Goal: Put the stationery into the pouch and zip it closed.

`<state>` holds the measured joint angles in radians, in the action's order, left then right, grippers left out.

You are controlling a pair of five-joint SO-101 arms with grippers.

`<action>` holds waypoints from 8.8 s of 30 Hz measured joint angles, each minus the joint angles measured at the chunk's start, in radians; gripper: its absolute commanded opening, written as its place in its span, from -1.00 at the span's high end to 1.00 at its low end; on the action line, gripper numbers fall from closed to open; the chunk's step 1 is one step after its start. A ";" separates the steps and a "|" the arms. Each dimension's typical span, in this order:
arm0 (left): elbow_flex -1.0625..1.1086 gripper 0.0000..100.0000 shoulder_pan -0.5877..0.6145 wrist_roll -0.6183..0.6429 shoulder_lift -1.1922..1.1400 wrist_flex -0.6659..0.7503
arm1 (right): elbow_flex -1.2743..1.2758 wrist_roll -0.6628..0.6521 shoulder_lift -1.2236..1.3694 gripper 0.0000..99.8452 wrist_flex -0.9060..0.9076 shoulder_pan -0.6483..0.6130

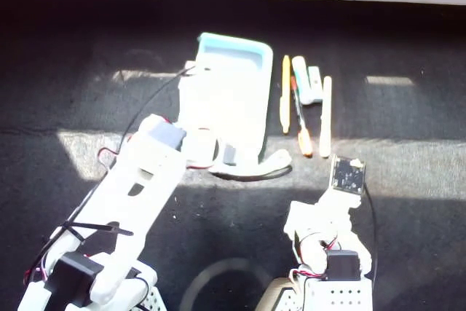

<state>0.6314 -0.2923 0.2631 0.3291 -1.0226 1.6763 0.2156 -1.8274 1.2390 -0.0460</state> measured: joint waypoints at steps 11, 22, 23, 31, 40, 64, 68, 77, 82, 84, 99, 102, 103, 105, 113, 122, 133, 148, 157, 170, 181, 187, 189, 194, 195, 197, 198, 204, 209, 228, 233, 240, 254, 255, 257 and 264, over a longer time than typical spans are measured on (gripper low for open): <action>0.144 0.40 0.064 0.002 0.000 0.094 | 0.000 0.000 0.000 0.79 0.000 -0.074; 0.288 0.40 0.064 0.002 0.000 0.324 | -0.029 -0.376 0.000 0.79 -0.026 -0.152; 0.292 0.40 0.066 0.002 0.000 0.345 | -0.068 -0.376 0.000 0.79 -0.029 -0.144; 0.295 0.40 0.112 0.002 0.000 0.382 | -0.381 -0.376 0.068 0.79 -0.193 -0.137; 0.160 0.40 0.368 0.002 0.000 0.138 | -0.710 -0.256 0.710 0.79 -0.313 -0.203; 0.061 0.40 0.643 0.002 0.000 -0.006 | -1.407 -0.480 2.028 0.57 -0.180 -0.605; 0.068 0.40 0.646 0.002 0.000 -0.006 | -1.527 -0.483 2.122 0.57 -0.133 -0.605; 0.074 0.40 0.647 0.002 -0.002 -0.006 | -1.631 -0.488 2.263 0.73 -0.089 -0.605; 0.074 0.40 0.647 0.002 -0.002 -0.006 | -1.654 -0.488 2.283 1.00 -0.094 -0.594; 0.074 0.40 0.647 0.002 -0.002 -0.006 | -1.654 -0.488 2.277 0.99 -0.084 -0.591; 0.028 0.40 0.571 -0.064 -0.002 -0.063 | -1.637 -0.488 1.735 0.99 0.057 -0.473; -0.104 0.40 0.523 -0.101 -0.002 -0.206 | -1.637 -0.488 1.608 0.99 0.057 -0.440; -0.163 0.40 0.506 -0.104 -0.002 -0.264 | -1.637 -0.488 1.571 0.99 0.057 -0.430; -0.285 0.40 0.463 -0.107 -0.002 -0.379 | -1.637 -0.500 1.499 0.99 0.057 -0.410; -0.732 0.40 0.242 -0.107 -0.002 -0.660 | -1.636 -0.580 1.270 0.99 0.061 -0.402; -0.914 0.40 0.190 -0.107 0.000 -0.710 | -1.636 -0.580 1.227 0.99 0.078 -0.402; -0.956 0.40 0.189 0.032 0.000 -0.710 | -1.725 -0.580 1.359 0.99 0.078 -0.402; -0.957 0.40 0.118 0.130 0.000 -0.713 | -1.834 -0.586 1.513 0.99 0.078 -0.402; -0.908 0.40 0.058 0.133 0.000 -0.713 | -1.835 -0.586 1.517 0.99 0.078 -0.402; -0.824 0.40 0.150 0.133 0.000 -0.586 | -1.835 -0.586 1.519 0.99 0.078 -0.402; -0.815 0.40 0.153 0.133 0.000 -0.582 | -1.834 -0.586 1.519 0.99 0.078 -0.402; -0.727 0.40 0.143 0.137 0.003 -0.571 | -1.834 -0.586 1.519 0.99 0.078 -0.402; -0.703 0.40 0.129 0.138 0.005 -0.554 | -1.834 -0.586 1.519 0.99 0.080 -0.402; -0.690 0.60 0.124 0.138 0.005 -0.511 | -1.834 -0.586 1.519 0.99 0.080 -0.402; -0.690 0.71 0.121 0.138 0.005 -0.509 | -1.834 -0.586 1.519 0.99 0.080 -0.402; -0.690 0.94 0.121 0.140 0.005 -0.505 | -1.834 -0.586 1.519 0.99 0.080 -0.402; -0.690 1.00 0.120 0.140 0.005 -0.499 | -1.834 -0.588 1.519 0.99 0.080 -0.402; -0.697 0.98 0.120 0.138 0.005 -0.496 | -1.837 -0.589 1.521 0.99 0.083 -0.405; -0.813 0.98 0.120 0.140 0.000 -0.545 | -1.935 -0.589 1.519 0.99 0.104 -0.404; -0.959 0.98 0.238 0.140 0.002 -0.704 | -2.074 -0.591 1.422 0.99 0.222 -0.147; -0.901 0.98 0.245 0.140 0.002 -0.704 | -1.996 -0.591 1.422 0.99 0.221 -0.129; -0.824 0.98 0.273 0.140 0.006 -0.658 | -1.835 -0.591 1.421 0.99 0.143 -0.114; -0.773 0.98 0.302 0.140 0.012 -0.614 | -1.821 -0.592 1.421 0.99 0.138 -0.057; -0.773 0.98 0.302 0.140 0.012 -0.612 | -1.820 -0.592 1.421 0.99 0.138 -0.057; -0.773 0.98 0.302 0.140 0.012 -0.612 | -1.818 -0.592 1.421 0.99 0.138 -0.057; -0.773 0.98 0.302 0.140 0.014 -0.612 | -1.811 -0.592 1.421 0.99 0.138 -0.057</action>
<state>-0.1419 0.0100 0.4028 0.3429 -1.6349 -0.1343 -0.3767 -0.4066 1.3771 -0.1028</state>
